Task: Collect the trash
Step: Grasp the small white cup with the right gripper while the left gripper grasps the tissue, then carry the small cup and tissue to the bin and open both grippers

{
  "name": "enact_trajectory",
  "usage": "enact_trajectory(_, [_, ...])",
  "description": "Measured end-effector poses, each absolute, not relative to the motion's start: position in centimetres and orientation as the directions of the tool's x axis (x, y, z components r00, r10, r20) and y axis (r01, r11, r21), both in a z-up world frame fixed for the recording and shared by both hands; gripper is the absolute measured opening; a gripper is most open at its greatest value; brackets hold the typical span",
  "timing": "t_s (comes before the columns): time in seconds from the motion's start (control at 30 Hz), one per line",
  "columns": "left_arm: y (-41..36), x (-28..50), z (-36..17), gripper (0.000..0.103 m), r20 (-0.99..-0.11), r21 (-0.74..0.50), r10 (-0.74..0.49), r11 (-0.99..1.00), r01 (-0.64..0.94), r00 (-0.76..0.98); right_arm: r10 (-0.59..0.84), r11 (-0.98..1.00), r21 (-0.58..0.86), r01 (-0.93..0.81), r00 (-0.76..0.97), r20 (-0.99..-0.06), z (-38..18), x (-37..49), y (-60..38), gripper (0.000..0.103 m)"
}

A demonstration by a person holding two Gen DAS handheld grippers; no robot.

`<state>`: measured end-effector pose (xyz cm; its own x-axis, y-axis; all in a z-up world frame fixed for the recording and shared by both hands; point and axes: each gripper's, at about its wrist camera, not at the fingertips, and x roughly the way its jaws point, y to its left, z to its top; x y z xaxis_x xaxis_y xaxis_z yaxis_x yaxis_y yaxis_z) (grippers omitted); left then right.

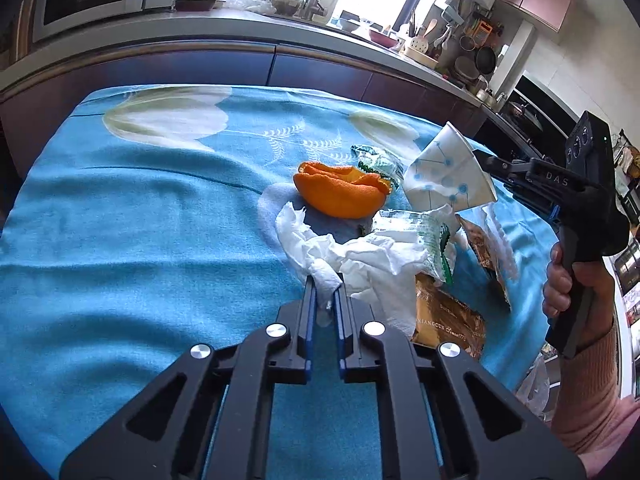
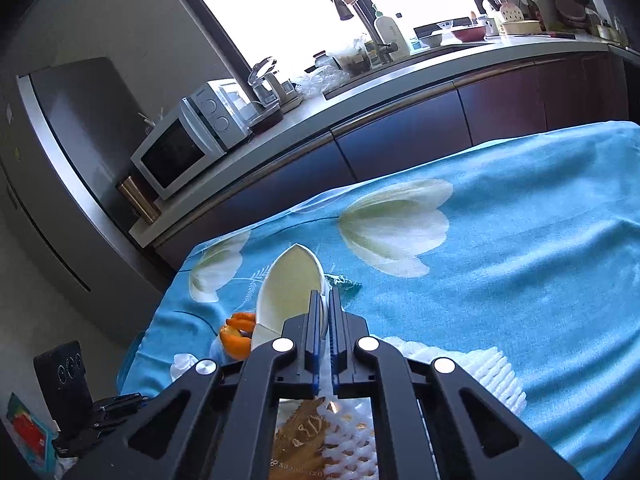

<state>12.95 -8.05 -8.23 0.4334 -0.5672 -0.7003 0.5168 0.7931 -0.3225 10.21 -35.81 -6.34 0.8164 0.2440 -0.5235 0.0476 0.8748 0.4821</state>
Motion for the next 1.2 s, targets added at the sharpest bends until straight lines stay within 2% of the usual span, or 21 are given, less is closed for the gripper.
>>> enact_trajectory(0.3, [-4.6, 12.3, -6.4, 0.008, -0.662, -0.335, -0.565, 0.811, 0.479, 0.492, 0.298, 0.861, 0.507, -0.038, 0.846, -0.442, -3.8, 8.6, -34.2, 0.003])
enact_trajectory(0.6, [0.0, 11.4, -4.8, 0.008, -0.633, -0.332, -0.529, 0.845, 0.418, 0.566, 0.438, 0.822, 0.535, -0.194, 0.817, -0.377, -2.1, 8.4, -29.9, 0.003])
enact_trajectory(0.87, [5.4, 10.4, -3.7, 0.008, -0.619, -0.311, -0.458, 0.889, 0.337, 0.638, 0.588, 0.761, 0.557, -0.334, 0.718, -0.374, -2.1, 10.9, -23.0, 0.003])
enact_trajectory(1.2, [15.4, 10.1, -3.0, 0.008, -0.604, -0.305, -0.315, 0.940, 0.152, 0.732, 0.722, 0.676, 0.572, -0.466, 0.576, -0.384, -2.2, 15.3, -14.2, 0.003])
